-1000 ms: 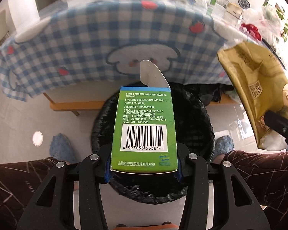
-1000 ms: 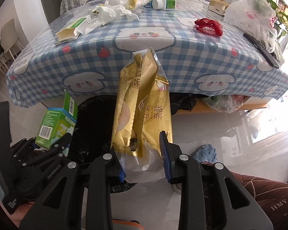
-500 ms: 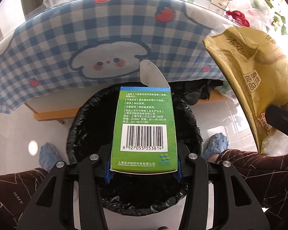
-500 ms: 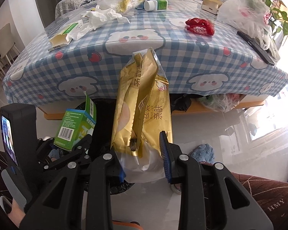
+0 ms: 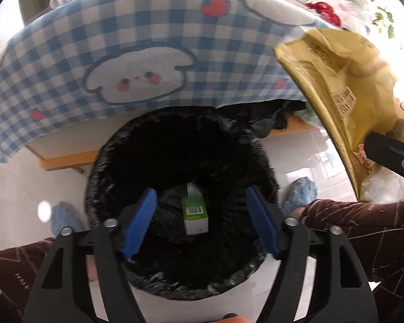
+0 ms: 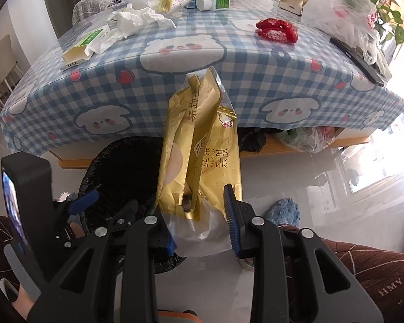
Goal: Collect trash
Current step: 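Open the left tool to drop the green box while the right tool releases the gold bag into the bin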
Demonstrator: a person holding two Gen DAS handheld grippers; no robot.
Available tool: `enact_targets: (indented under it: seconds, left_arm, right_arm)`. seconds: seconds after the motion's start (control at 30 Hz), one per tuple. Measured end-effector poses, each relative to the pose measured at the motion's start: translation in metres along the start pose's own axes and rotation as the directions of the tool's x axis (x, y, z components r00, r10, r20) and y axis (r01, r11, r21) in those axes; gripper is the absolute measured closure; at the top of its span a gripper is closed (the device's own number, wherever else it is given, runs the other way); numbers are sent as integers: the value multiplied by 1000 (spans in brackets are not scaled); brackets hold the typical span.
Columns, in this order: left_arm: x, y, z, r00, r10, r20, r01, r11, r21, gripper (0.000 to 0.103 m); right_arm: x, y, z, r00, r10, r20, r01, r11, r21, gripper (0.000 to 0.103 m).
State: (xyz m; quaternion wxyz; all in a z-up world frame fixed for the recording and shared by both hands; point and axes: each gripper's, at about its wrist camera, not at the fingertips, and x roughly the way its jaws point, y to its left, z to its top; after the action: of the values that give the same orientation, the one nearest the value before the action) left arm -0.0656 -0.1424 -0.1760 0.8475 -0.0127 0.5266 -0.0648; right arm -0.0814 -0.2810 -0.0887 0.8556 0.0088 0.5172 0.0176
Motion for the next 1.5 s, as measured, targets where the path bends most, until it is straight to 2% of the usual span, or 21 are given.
enact_targets:
  seconds: [0.03,0.2,0.3,0.37,0.8,1.03,1.5]
  left_arm:
    - [-3,5,1,1000,9,7,-9,1000,-7,28]
    - [-27,32,6,998,31,53,-28,998,-58,11]
    - [-37,45,7,998,41,54,-35,995,-95,6]
    - [-39,51,9,997,62,52,-57,993,-102,6]
    - [-52,75,14,997,69,37,-64,991,-116,6]
    - [-59,95,17,996,81,28,-77,988,-133,6]
    - [-65,110,18,993,113,31,-108,985,-138,6]
  right_arm:
    - [2,0,0,1000,7,-10,-7,1000,6,75]
    - [14,2,-5,998,27,-52,-26,999,18,75]
    - [19,6,-9,997,35,-65,-34,999,19,75]
    - [21,11,-11,997,35,-73,-34,999,13,75]
    - [43,40,-23,992,65,-110,-68,998,-17,75]
    - [61,56,-25,984,112,-142,-114,993,-8,75]
    - [83,91,-19,987,119,-109,-127,989,-72,74]
